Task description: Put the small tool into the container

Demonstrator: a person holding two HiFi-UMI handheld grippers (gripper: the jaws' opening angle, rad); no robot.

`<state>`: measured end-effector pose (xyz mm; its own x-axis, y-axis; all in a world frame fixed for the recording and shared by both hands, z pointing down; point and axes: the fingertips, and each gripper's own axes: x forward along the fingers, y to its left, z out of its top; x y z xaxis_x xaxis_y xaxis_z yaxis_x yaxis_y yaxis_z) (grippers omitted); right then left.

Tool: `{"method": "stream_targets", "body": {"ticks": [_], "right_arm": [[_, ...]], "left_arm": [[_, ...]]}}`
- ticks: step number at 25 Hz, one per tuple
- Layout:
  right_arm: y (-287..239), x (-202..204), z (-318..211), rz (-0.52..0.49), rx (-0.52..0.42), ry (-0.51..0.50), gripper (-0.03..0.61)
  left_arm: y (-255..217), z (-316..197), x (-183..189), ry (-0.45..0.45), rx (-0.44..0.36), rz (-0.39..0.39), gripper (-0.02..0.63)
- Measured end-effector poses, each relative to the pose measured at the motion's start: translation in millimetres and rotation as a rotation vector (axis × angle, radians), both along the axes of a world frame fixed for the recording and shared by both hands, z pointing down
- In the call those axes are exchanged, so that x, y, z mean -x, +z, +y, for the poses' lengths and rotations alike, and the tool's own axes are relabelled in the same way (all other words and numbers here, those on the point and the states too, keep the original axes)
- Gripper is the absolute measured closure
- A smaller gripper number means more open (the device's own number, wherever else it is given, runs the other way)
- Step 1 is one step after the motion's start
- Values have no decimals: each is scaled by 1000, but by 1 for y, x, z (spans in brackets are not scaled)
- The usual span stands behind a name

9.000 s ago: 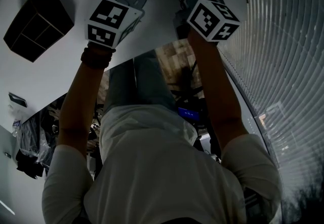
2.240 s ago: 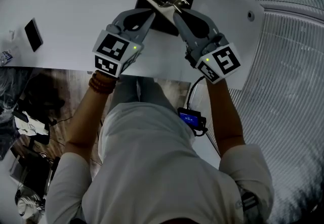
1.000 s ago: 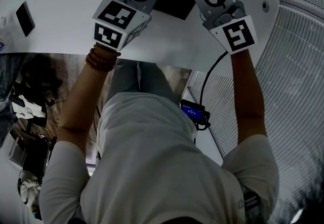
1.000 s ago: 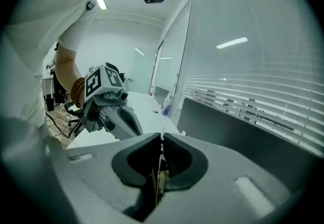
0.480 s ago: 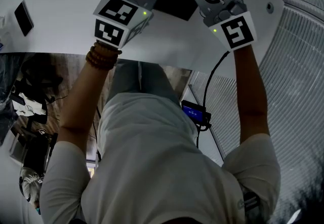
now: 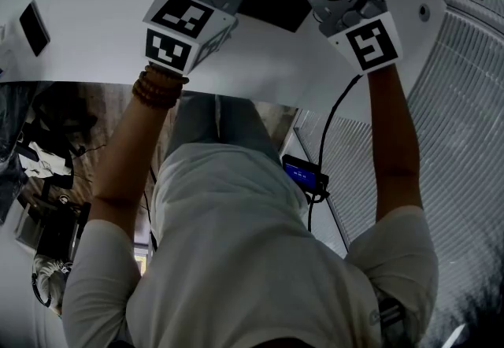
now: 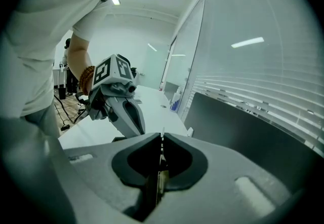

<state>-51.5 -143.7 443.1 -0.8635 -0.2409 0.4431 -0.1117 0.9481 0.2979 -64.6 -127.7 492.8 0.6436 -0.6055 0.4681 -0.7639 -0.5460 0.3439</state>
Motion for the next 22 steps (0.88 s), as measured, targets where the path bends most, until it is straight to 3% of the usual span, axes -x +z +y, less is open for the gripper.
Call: {"method": "stream_targets", "body": {"ticks": [6, 22], "right_arm": [[8, 16, -10, -10, 22, -17, 561], [33, 12, -19, 11, 52, -47, 561]], "left_arm": [[5, -5, 12, 0, 14, 3, 611], [11, -7, 9, -1, 4, 17, 611]]}}
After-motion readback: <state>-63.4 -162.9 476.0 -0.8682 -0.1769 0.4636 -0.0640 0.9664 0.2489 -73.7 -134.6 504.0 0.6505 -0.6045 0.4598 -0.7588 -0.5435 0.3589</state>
